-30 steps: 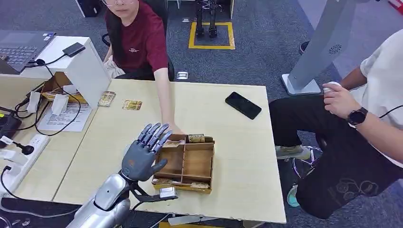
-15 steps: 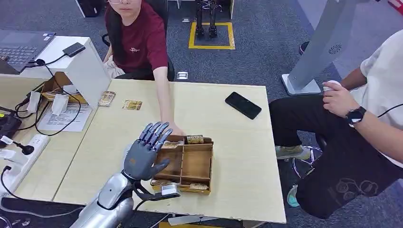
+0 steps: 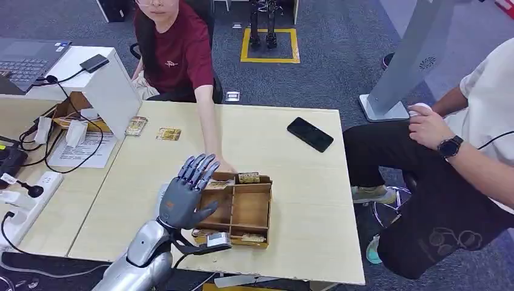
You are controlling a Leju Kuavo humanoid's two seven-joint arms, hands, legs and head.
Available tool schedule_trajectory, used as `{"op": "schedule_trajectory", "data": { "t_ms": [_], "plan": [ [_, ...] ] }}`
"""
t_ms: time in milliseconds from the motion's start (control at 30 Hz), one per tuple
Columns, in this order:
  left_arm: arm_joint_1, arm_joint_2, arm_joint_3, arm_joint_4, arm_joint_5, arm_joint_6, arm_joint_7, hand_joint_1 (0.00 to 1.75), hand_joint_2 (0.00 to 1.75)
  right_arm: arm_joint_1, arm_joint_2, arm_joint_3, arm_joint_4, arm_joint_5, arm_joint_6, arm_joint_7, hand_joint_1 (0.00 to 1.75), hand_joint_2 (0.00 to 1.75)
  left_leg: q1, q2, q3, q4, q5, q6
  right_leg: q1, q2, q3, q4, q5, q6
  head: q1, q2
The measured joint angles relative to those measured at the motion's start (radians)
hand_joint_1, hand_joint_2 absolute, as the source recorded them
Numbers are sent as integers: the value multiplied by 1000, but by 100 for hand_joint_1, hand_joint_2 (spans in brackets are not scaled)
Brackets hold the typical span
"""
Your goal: Pass the card to the sensor for recognition and then transmit it.
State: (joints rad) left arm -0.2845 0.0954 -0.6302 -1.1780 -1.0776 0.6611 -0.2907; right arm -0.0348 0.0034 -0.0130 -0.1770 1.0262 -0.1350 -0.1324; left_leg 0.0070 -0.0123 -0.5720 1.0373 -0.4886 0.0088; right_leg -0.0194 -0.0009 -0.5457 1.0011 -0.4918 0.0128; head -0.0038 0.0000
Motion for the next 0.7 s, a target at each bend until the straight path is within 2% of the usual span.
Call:
{"op": "schedule_trajectory", "data": {
  "t_ms": [700],
  "plan": [
    [-4, -14, 0, 41, 12, -2, 1, 0, 175, -1, 3, 0, 0, 6, 0, 0, 0, 175, 0, 0, 0, 0, 0, 0, 0, 0, 0, 0, 0, 0, 0, 0]
  ]
}}
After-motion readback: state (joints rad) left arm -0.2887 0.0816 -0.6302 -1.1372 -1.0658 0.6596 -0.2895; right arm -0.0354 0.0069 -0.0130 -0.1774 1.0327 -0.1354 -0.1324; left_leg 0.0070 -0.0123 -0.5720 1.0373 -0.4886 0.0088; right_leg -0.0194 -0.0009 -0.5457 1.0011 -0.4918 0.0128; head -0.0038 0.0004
